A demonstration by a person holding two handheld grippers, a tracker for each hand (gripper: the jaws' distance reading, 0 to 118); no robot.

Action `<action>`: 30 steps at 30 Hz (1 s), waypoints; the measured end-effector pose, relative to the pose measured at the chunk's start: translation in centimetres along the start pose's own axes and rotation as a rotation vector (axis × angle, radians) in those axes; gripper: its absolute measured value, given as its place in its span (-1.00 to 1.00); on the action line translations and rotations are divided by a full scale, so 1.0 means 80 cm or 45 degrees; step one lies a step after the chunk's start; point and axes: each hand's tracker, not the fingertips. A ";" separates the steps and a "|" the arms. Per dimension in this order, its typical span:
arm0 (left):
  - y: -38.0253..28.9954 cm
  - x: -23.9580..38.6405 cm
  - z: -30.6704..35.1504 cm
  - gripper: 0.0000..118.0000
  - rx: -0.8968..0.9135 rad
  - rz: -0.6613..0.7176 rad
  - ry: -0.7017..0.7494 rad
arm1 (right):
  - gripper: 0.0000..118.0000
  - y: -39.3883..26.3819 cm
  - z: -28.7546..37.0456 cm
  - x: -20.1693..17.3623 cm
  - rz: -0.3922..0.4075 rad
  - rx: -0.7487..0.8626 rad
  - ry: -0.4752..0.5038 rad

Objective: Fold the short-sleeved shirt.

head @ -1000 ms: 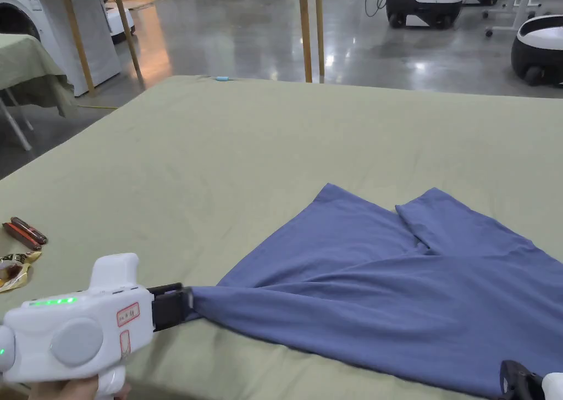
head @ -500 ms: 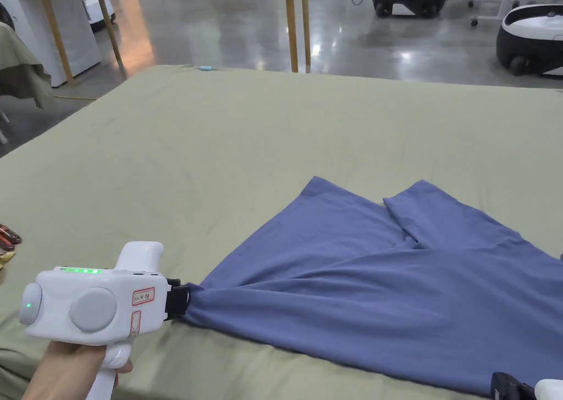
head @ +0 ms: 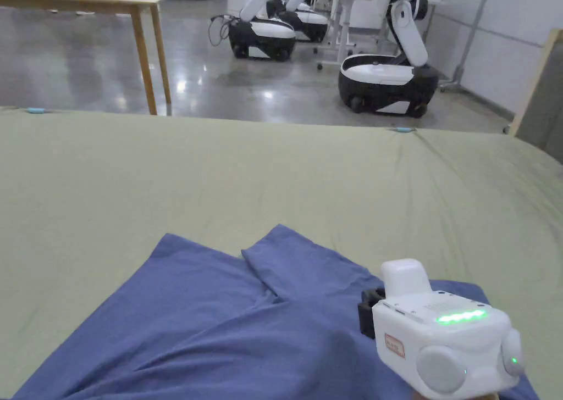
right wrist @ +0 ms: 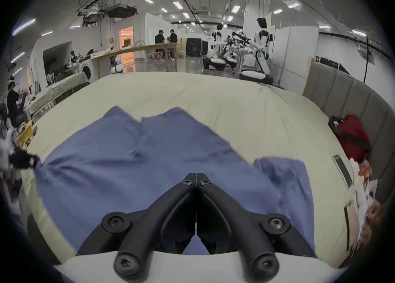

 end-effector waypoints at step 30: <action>0.041 0.040 0.055 -0.96 0.102 -0.019 0.007 | -0.94 0.139 0.004 0.061 0.216 -0.157 0.094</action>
